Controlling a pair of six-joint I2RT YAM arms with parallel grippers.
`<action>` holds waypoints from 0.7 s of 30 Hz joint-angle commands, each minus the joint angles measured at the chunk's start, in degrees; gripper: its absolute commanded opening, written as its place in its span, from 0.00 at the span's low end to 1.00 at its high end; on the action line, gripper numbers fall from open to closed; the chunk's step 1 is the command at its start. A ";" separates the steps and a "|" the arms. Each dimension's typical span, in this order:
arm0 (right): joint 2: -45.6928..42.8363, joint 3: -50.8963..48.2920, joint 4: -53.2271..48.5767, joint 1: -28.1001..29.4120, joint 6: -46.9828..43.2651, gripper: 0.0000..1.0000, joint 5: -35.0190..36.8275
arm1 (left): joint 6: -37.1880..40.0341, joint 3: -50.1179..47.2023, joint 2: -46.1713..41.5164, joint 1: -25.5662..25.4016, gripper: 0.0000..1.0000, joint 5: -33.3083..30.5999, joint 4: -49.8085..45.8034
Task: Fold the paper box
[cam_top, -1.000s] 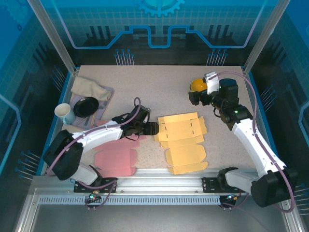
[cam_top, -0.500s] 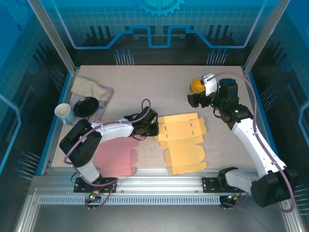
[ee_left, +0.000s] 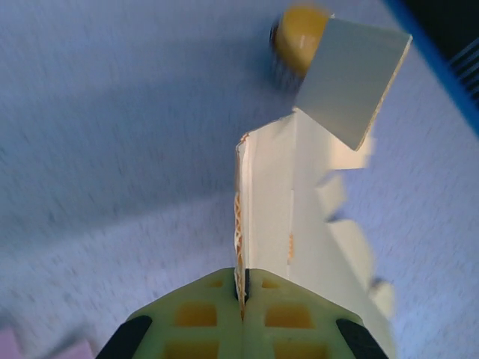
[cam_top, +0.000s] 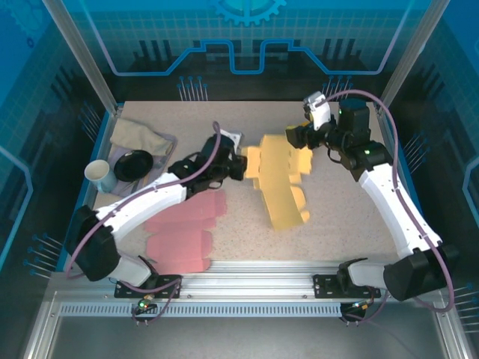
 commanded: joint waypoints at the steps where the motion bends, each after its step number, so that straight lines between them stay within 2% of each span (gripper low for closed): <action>1: 2.97 6.57 -3.83 0.92 -5.77 0.74 -3.90 | 9.81 3.68 -3.31 1.98 0.00 -3.88 -7.14; 3: 4.53 9.57 -5.82 0.93 -10.14 0.72 -7.41 | 13.68 5.38 -4.38 2.13 0.00 -5.00 -9.46; 7: 6.02 12.67 -10.45 1.64 -25.97 0.60 -14.55 | 19.67 6.90 -7.00 2.05 0.00 -5.91 -13.08; 10: 6.18 11.78 -10.03 1.79 -33.59 0.57 -16.16 | 22.89 6.25 -10.01 2.01 0.00 -5.61 -13.50; 14: 7.19 9.40 -11.24 2.08 -44.94 0.52 -22.26 | 27.22 4.08 -14.58 1.94 0.00 -2.41 -12.18; 21: 9.41 7.58 -11.59 2.30 -47.79 0.52 -22.85 | 32.78 -3.89 -23.45 1.94 0.00 0.52 -5.94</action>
